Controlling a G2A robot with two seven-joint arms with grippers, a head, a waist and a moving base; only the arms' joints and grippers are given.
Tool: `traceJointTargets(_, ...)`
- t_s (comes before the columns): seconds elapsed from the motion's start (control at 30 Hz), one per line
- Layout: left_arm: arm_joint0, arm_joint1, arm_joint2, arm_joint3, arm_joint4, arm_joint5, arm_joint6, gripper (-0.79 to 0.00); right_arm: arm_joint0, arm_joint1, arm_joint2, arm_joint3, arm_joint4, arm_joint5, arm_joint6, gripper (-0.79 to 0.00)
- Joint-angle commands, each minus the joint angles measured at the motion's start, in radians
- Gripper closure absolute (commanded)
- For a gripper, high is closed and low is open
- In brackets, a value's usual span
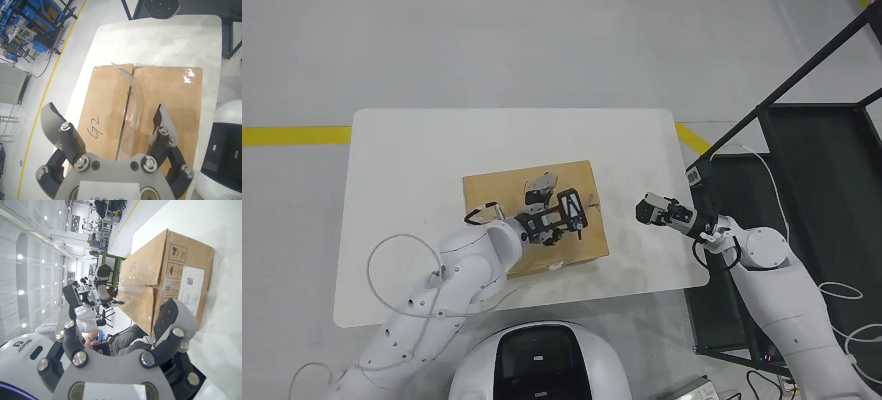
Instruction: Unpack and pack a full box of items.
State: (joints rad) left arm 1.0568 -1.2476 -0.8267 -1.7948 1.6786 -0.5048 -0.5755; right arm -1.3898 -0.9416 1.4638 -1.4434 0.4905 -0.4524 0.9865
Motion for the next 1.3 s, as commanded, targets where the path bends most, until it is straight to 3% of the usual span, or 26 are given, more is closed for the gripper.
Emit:
traceJointTargets(0.0,-0.018,-0.007,0.017,0.024,-0.011,-0.005,-0.006,-0.357,0.0,0.0,0.0,0.0,0.0,0.0,0.0,-0.785)
traceJointTargets(0.27,-0.058,-0.026,0.057,0.074,-0.043,-0.053,-0.062,-0.314,0.0,0.0,0.0,0.0,0.0,0.0,0.0,-0.785)
traceJointTargets(0.57,-0.064,-0.035,0.061,0.091,-0.099,-0.099,-0.117,-0.12,0.0,0.0,0.0,0.0,0.0,0.0,0.0,-0.785)
traceJointTargets(0.6,-0.066,-0.036,0.059,0.091,-0.109,-0.101,-0.121,0.0,0.0,0.0,0.0,0.0,0.0,0.0,0.0,-0.785)
traceJointTargets(0.77,-0.056,-0.035,0.031,0.058,-0.121,-0.067,-0.053,0.0,0.0,0.0,0.0,0.0,0.0,0.0,0.0,-0.785)
traceJointTargets(0.93,-0.011,-0.025,0.01,0.025,-0.03,-0.006,0.008,0.0,0.0,0.0,0.0,0.0,0.0,0.0,0.0,-0.785)
traceJointTargets(1.27,0.072,-0.02,0.007,-0.011,0.2,0.22,0.134,0.0,0.0,0.0,0.0,0.0,0.0,0.0,0.0,-0.785)
